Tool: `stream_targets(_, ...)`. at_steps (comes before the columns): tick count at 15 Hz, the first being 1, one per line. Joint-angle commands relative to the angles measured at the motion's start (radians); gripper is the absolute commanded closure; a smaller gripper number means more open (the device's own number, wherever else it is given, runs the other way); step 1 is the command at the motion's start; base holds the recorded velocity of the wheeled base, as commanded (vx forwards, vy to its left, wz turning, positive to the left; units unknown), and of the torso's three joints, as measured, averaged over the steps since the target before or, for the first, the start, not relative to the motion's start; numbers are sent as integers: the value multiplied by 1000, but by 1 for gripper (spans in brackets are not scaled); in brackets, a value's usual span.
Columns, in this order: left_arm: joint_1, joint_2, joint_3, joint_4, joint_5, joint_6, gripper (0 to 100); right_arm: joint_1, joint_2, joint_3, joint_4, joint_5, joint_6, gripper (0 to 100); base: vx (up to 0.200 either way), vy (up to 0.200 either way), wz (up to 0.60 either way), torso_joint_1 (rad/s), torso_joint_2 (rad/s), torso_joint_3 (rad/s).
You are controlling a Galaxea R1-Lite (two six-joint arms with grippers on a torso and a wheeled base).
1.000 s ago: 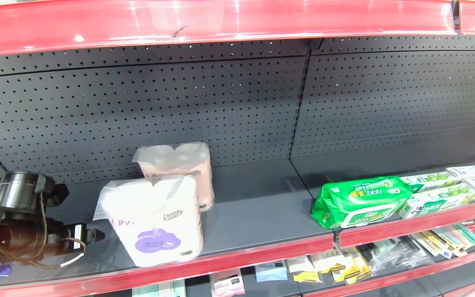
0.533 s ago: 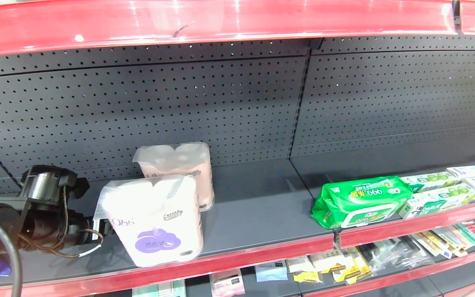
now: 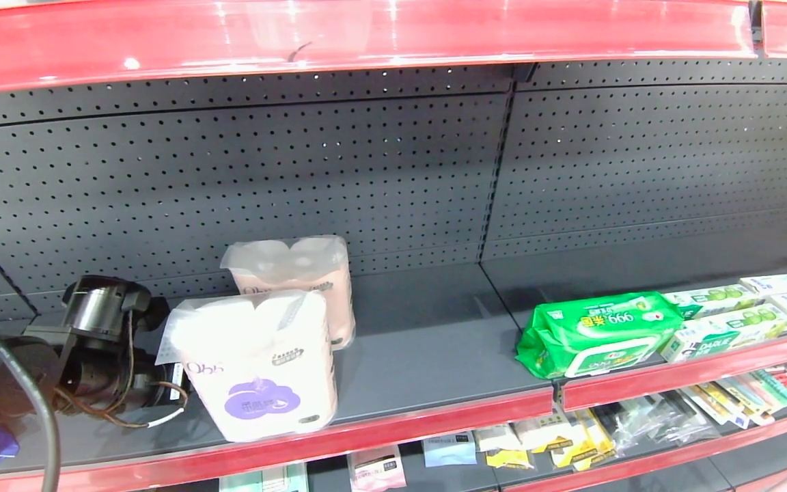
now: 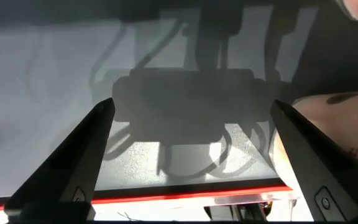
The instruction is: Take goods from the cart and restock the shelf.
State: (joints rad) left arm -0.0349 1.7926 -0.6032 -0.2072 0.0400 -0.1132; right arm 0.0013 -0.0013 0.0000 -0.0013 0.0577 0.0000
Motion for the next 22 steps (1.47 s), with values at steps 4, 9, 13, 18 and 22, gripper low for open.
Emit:
stream_targets(4,-20,1,-4,0,0,0,0,0,1,0,0,1,0,0,0,0,0,0,0,0)
stream_targets(9,-42,5,-17,0,0,0,0,0,1,0,0,1,0,0,0,0,0,0,0,0)
stream_targets(13,-53,5,-18,0,0,0,0,0,1,0,0,1,0,0,0,0,0,0,0,0)
stream_targets(18,-63,8,-18,0,0,0,0,0,1,0,0,1,0,0,0,0,0,0,0,0)
stream_targets(22,-66,10,-20,0,0,0,0,0,1,0,0,1,0,0,0,0,0,0,0,0)
